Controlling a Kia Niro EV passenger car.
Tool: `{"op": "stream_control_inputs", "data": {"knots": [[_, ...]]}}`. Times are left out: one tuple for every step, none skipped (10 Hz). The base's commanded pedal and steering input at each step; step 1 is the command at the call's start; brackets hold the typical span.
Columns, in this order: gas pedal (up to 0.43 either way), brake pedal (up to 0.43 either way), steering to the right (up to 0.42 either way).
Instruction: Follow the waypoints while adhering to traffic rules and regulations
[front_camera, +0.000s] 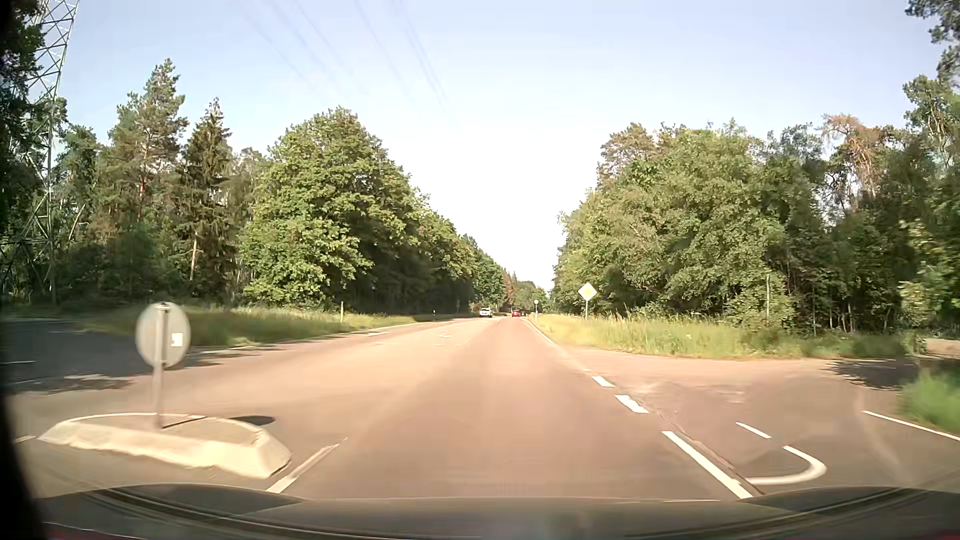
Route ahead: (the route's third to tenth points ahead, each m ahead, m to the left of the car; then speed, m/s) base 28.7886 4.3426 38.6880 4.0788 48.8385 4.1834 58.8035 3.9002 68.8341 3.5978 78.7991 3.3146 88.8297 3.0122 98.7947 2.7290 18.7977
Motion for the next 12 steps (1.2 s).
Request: {"op": "stream_control_inputs", "data": {"knots": [[0.028, 0.030, 0.002], [0.028, 0.030, 0.002], [0.028, 0.030, 0.002], [0.028, 0.030, 0.002], [0.028, 0.030, 0.002], [0.028, 0.030, 0.002], [0.028, 0.030, 0.002], [0.028, 0.030, 0.002], [0.028, 0.030, 0.002], [0.028, 0.030, 0.002], [0.028, 0.030, 0.002], [0.028, 0.030, 0.002]]}}
